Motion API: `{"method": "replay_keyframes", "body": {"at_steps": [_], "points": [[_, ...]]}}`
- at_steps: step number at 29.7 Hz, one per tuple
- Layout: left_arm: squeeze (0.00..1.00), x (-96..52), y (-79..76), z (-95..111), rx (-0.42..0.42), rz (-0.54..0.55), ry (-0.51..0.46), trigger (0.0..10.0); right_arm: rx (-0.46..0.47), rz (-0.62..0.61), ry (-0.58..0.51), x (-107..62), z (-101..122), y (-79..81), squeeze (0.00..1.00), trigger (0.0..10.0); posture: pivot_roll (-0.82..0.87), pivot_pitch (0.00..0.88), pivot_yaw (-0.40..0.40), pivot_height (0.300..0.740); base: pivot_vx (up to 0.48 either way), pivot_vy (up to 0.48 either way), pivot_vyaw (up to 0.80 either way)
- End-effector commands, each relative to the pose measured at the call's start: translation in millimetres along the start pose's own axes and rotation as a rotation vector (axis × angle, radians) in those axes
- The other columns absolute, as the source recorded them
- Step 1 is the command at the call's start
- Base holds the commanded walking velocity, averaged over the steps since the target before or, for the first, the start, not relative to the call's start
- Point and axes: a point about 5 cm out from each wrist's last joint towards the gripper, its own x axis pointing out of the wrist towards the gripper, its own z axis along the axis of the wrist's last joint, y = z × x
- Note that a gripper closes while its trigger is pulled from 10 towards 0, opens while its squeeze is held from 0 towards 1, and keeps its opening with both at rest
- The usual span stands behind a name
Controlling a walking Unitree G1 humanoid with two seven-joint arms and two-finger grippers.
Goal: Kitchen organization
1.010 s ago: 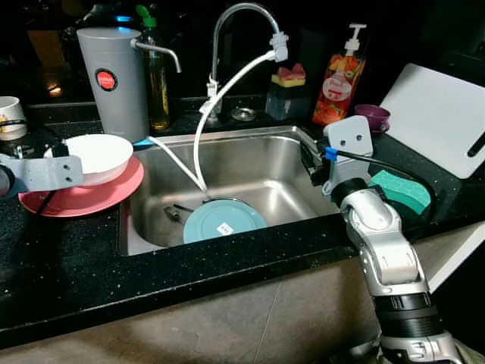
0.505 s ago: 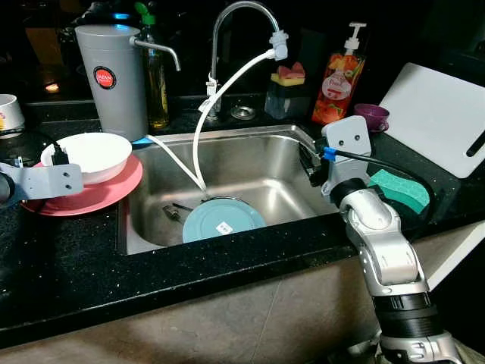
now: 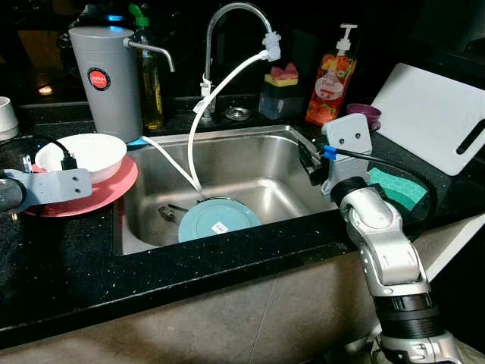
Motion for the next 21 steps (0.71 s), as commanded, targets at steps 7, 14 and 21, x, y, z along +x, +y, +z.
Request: {"method": "replay_keyframes", "body": {"at_steps": [7, 14, 21], "points": [[0.0, -0.5, 9.6, 0, 0.023, 0.089, 0.024, 0.0, -0.013, -0.013, 0.003, -3.7, 0, -5.3, 0.0, 10.0, 0.06, 0.151, -0.062, 0.74, 0.0, 0.0, 0.0], [0.0, -15.0, 63.0, 8, 0.081, 0.398, 0.003, 10.0, -0.009, -0.017, -0.003, -2.5, 2, -5.0, 0.0, 10.0, 0.07, 0.144, -0.061, 0.74, 0.0, 0.0, 0.0], [0.0, -50.3, 138.5, 67, -0.166, 0.598, -0.383, 10.0, 0.011, -0.045, -0.031, 0.0, 5, -7.6, 0.0, 10.0, 0.09, 0.128, -0.062, 0.74, 0.0, 0.0, 0.0]]}}
